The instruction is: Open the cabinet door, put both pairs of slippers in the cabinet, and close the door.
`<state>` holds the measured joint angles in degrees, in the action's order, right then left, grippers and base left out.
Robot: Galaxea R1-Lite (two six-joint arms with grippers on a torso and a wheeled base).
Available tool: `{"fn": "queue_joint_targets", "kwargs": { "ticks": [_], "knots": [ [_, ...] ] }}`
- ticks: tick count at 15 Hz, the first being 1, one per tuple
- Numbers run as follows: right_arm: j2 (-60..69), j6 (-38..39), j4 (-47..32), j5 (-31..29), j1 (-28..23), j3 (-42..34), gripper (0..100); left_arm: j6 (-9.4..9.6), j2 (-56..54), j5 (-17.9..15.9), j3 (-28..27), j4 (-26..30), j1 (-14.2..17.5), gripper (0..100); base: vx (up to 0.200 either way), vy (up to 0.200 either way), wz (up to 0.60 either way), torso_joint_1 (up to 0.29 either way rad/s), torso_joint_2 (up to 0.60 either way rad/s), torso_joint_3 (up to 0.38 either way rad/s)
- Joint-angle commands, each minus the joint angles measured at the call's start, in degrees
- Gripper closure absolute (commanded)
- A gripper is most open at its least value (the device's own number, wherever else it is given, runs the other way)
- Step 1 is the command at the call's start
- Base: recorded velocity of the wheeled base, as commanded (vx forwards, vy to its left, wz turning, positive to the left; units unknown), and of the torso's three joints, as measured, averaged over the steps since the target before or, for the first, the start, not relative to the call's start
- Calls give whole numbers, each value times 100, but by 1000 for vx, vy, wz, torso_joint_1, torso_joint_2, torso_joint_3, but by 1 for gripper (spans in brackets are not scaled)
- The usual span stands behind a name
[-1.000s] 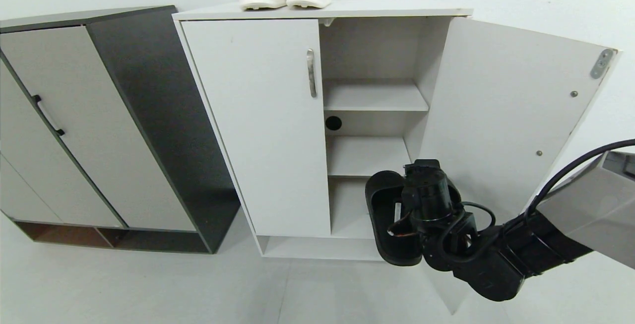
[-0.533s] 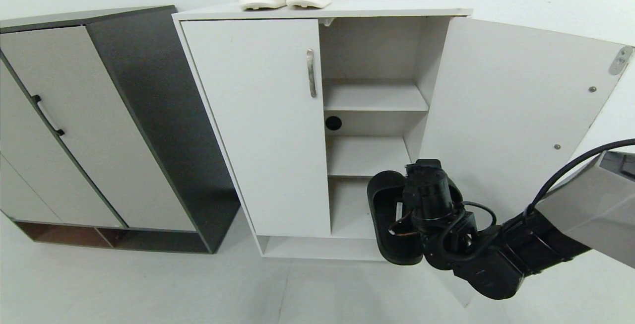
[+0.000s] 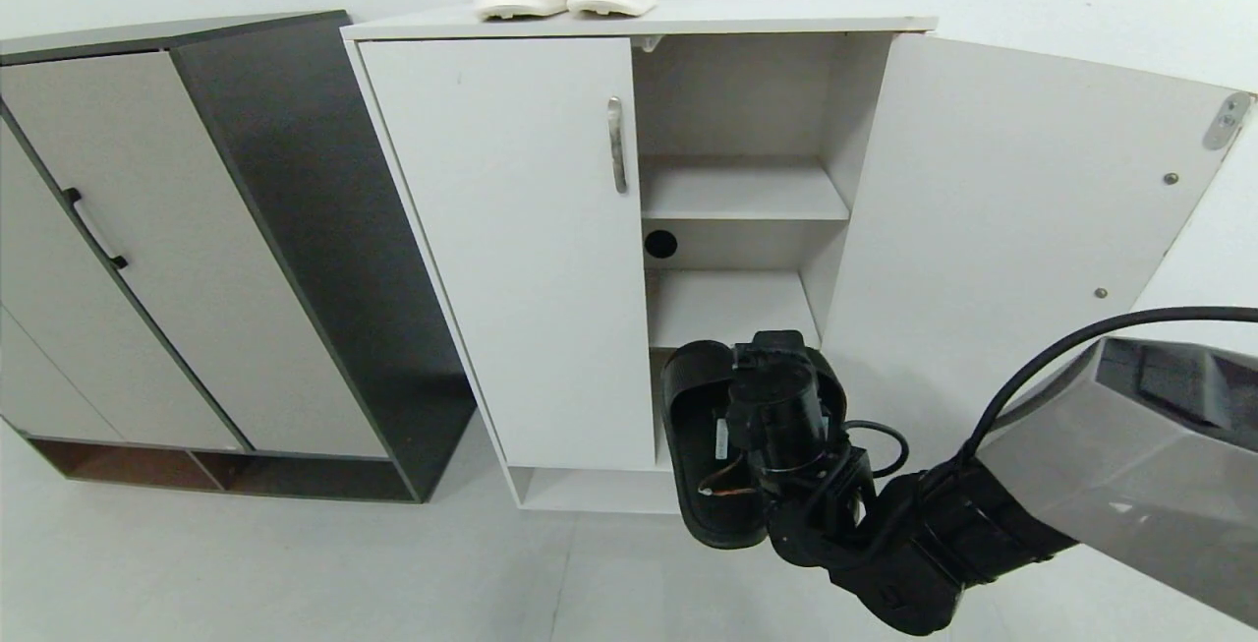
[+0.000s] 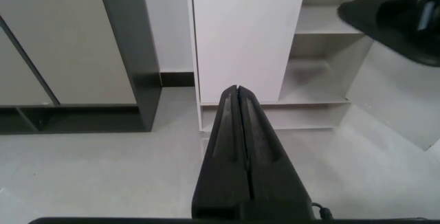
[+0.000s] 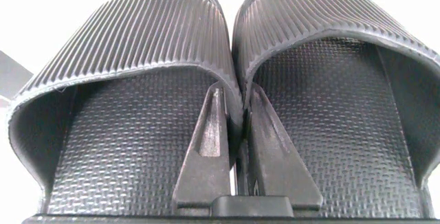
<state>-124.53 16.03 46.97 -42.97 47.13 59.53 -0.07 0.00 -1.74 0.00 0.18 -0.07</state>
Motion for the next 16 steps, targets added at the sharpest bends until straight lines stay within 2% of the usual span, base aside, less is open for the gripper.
{"fn": "queue_joint_targets", "kwargs": {
  "ticks": [1,4,11,12,16],
  "knots": [
    [-423,5,14,-18,-28,147,100,-1,9,-1,0,-1,-1,100,0,0,0,0,0,0],
    [-441,5,14,-18,-28,173,100,-1,9,-1,0,-1,-1,100,0,0,0,2,1,-43],
    [-494,5,75,-89,-28,270,100,-1,9,-1,0,-1,-1,100,0,0,0,6,2,-188],
    [-494,-39,286,-326,-28,279,100,-1,9,-1,0,-1,-1,100,0,0,0,17,-2,-129],
    [-643,-285,928,-396,-28,244,100,-1,9,-1,0,-1,-1,100,0,0,0,0,0,0]
  ]
}}
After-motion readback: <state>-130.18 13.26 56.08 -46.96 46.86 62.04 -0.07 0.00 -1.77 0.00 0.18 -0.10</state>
